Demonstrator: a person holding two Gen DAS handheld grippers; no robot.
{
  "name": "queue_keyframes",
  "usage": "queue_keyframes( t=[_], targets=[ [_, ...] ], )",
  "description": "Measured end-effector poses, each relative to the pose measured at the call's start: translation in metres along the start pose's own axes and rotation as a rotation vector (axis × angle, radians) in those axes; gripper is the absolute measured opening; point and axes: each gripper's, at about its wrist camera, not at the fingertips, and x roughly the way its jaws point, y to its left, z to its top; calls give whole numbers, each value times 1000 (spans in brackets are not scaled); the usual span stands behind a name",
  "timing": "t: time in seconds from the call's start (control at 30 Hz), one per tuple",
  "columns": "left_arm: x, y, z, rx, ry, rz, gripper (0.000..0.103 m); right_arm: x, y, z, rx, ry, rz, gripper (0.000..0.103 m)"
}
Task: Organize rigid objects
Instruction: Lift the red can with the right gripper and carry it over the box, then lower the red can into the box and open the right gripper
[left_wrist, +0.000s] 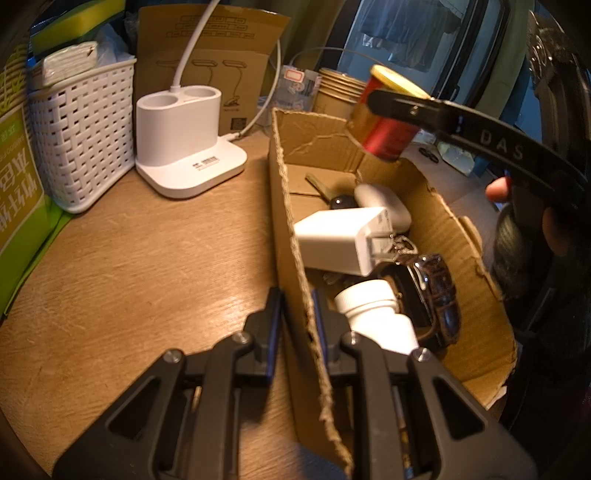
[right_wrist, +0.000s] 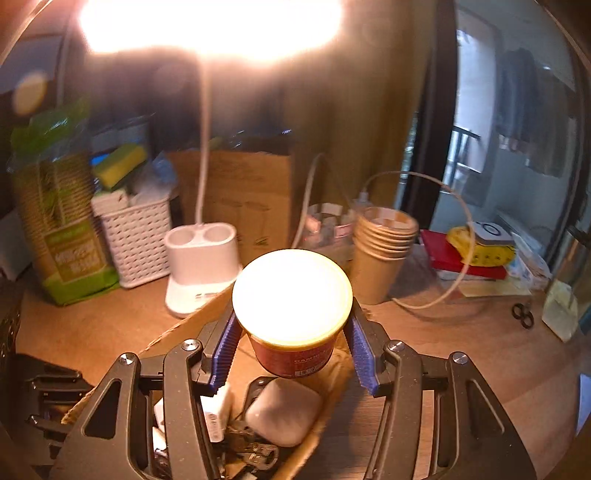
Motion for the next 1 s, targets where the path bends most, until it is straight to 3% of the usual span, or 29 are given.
queue_keyframes(
  t=[0.4, 1.0],
  targets=[
    [0, 0, 0, 0, 0, 0, 17, 20, 26, -5, -82, 97, 148, 57],
    [0, -1, 1, 3, -2, 0, 18, 38, 50, -11, -226, 201, 35, 57]
  ],
)
